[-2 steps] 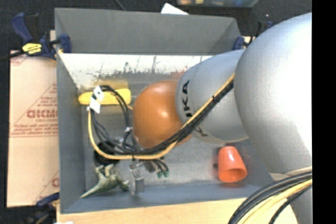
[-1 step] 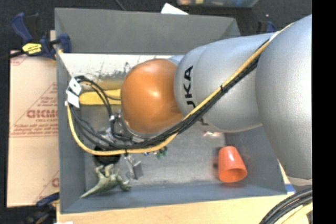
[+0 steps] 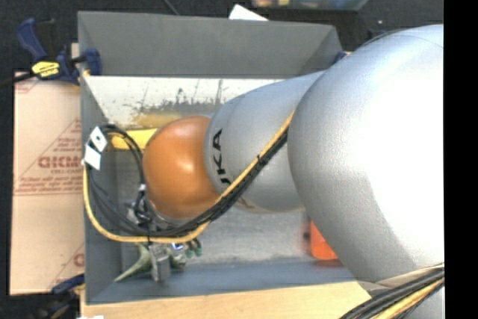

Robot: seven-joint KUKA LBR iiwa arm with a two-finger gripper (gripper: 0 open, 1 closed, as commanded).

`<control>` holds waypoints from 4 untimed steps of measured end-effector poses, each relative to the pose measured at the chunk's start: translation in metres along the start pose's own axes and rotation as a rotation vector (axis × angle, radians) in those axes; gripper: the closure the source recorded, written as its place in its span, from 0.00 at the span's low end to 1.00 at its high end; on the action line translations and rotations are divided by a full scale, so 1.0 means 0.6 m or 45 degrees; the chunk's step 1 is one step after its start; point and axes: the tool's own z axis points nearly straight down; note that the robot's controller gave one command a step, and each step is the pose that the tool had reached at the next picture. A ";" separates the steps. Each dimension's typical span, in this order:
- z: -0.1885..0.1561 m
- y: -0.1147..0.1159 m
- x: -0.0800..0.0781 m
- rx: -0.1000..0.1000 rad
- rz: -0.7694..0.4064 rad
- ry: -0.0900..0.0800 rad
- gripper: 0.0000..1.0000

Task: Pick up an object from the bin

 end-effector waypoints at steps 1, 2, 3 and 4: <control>0.052 -0.034 -0.038 0.004 -0.897 -0.010 0.00; 0.052 -0.031 -0.007 0.000 -0.416 -0.017 1.00; 0.052 -0.031 -0.007 0.000 -0.415 -0.017 1.00; 0.037 -0.032 -0.004 0.000 -0.414 -0.009 1.00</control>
Offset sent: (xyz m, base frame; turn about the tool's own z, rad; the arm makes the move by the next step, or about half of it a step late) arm 0.0067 -0.0171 -0.0338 -0.3268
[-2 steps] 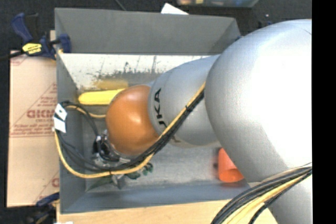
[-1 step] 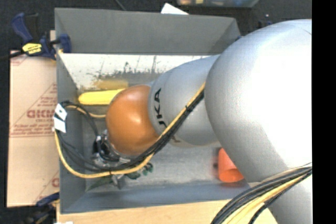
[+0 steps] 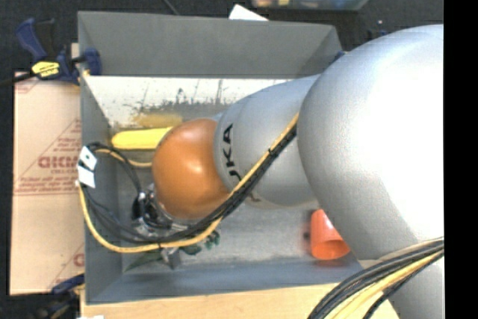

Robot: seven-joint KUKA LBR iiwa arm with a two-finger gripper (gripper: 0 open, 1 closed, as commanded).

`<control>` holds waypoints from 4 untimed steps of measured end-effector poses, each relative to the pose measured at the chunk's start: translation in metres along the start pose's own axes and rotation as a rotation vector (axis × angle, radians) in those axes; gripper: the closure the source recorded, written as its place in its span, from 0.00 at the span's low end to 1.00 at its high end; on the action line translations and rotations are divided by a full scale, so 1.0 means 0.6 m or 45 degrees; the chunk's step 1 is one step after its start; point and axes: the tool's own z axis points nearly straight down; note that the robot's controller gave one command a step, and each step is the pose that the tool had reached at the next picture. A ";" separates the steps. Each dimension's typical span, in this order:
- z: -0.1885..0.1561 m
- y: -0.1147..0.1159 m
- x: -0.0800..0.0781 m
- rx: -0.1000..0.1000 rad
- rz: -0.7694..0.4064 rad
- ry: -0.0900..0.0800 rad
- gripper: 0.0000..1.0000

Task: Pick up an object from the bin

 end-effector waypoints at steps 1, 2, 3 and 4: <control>-0.021 -0.002 -0.002 0.002 0.003 -0.007 1.00; -0.041 -0.002 -0.002 0.002 0.005 -0.006 1.00; -0.082 -0.003 -0.001 0.001 0.008 -0.003 1.00; -0.105 -0.004 -0.003 0.003 0.011 -0.006 1.00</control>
Offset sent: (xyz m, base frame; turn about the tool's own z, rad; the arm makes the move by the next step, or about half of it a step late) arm 0.0010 0.0001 0.0334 0.0012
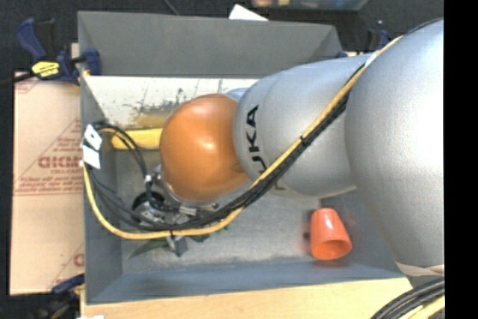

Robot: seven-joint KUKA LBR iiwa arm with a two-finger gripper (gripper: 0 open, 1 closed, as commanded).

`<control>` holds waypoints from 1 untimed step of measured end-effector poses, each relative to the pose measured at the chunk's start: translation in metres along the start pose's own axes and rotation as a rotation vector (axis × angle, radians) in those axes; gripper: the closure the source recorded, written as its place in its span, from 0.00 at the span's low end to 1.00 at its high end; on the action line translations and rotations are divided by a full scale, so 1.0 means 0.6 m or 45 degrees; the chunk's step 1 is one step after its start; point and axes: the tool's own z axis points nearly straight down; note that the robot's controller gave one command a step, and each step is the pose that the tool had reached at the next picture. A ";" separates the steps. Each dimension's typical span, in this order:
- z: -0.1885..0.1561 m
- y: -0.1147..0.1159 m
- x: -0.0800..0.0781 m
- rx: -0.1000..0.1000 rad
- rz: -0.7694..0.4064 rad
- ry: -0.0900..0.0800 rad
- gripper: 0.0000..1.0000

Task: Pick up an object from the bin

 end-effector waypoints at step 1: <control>-0.012 -0.001 -0.002 0.001 0.004 -0.006 1.00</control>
Offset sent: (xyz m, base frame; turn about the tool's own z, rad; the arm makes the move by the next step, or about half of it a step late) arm 0.0007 -0.0001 0.0459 0.0024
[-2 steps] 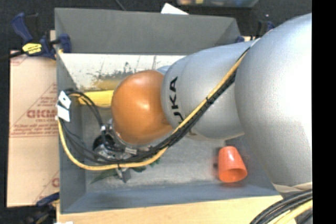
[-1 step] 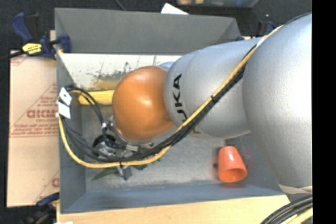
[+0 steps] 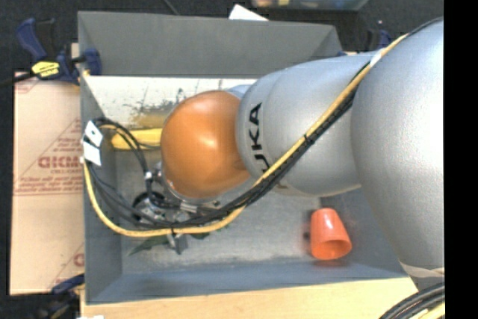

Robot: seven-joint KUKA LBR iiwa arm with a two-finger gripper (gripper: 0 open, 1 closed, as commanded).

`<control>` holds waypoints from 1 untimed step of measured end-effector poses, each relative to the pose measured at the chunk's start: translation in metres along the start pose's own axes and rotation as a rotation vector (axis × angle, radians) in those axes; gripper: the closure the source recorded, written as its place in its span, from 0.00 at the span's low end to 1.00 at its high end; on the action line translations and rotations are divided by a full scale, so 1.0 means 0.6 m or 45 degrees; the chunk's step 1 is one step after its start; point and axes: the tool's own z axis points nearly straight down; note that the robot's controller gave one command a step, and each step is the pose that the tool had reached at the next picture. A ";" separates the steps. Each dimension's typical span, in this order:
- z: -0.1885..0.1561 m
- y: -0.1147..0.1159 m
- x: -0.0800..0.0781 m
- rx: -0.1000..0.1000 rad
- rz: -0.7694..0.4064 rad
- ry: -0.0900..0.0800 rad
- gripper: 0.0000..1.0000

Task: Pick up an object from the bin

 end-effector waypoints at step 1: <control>-0.016 0.000 0.002 -0.001 0.002 0.008 1.00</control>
Offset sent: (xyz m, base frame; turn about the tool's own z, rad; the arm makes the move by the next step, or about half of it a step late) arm -0.0009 -0.0007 0.0347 0.0014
